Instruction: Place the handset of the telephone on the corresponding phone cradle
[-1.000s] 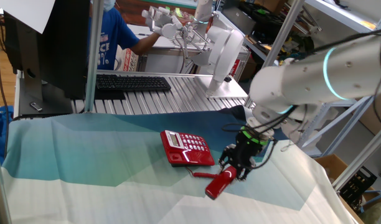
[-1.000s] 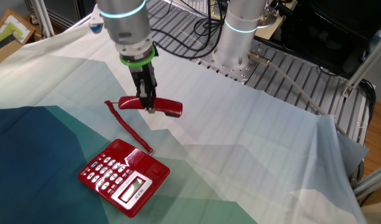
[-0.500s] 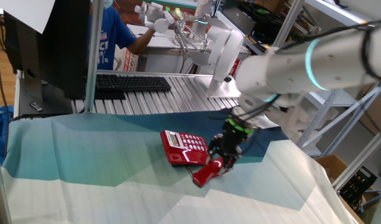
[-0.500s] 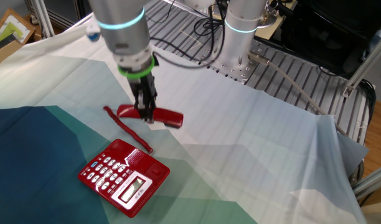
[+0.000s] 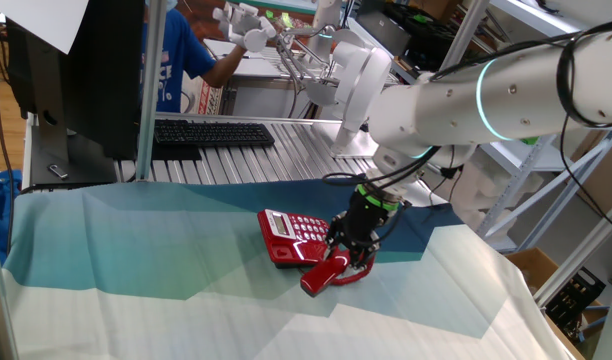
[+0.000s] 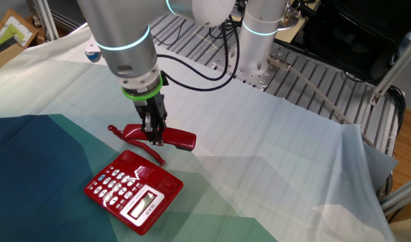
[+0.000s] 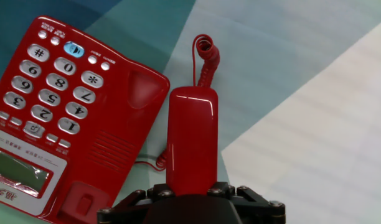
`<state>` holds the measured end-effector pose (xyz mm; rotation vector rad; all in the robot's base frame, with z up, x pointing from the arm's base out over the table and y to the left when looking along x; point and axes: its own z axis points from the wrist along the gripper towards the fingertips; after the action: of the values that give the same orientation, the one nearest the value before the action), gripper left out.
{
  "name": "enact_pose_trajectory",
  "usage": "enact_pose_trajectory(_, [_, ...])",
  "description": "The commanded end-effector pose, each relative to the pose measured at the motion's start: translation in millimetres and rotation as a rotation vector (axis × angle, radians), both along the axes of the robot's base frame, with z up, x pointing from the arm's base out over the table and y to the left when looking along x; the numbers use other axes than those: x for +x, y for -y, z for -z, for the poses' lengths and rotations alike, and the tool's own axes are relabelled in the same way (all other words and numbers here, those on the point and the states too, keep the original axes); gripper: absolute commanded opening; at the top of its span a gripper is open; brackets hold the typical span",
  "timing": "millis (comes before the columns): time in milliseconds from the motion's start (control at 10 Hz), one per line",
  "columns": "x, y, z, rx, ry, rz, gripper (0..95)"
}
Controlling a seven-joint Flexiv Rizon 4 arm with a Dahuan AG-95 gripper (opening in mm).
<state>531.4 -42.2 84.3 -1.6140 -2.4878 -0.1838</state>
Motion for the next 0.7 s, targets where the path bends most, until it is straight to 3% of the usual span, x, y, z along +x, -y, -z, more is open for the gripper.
enact_pose_trajectory(100, [1.3,0.5,0.8,0.002,0.001,-0.021,0.0])
enact_pose_trajectory(700, [1.3,0.5,0.9,-0.004,0.016,-0.046,0.0])
